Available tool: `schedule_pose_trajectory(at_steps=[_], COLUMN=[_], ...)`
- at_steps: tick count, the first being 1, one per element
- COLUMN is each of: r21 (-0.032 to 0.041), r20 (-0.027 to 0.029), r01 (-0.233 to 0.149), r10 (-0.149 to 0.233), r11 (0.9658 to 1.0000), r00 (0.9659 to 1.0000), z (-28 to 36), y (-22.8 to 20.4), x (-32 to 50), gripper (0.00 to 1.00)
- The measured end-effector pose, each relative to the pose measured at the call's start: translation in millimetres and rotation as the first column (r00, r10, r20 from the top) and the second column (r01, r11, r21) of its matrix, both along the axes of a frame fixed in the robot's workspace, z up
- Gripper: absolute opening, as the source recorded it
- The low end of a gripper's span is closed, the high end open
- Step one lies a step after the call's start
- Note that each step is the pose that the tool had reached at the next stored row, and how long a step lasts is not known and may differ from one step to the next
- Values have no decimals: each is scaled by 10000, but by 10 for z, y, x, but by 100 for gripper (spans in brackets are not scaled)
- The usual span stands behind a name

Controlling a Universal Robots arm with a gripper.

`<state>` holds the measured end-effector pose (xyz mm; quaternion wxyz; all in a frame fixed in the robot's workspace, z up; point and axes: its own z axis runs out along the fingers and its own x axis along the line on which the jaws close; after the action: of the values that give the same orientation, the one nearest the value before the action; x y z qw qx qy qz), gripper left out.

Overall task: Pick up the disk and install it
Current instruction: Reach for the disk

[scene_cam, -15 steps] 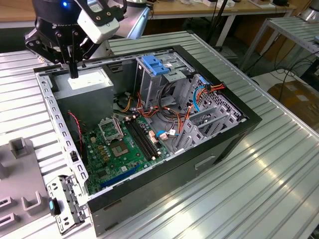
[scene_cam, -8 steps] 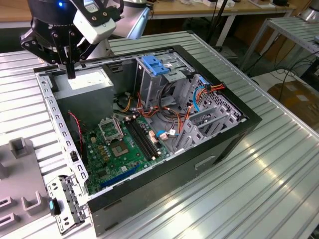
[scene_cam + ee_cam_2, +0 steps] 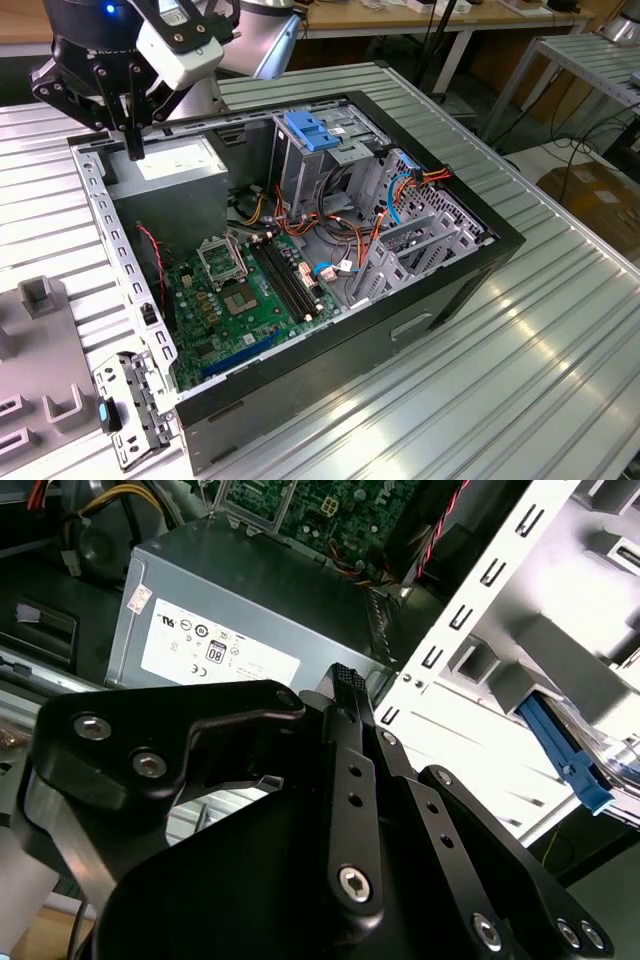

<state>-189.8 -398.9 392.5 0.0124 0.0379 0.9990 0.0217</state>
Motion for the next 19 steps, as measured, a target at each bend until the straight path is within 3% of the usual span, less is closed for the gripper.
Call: schedule_pose_trajectory(at_steps=[19], r21=[0], r20=[0], r01=[0], r10=[0], r11=[10000], r00=[10000], z=[-1], y=[0], x=[-120], gripper=[11])
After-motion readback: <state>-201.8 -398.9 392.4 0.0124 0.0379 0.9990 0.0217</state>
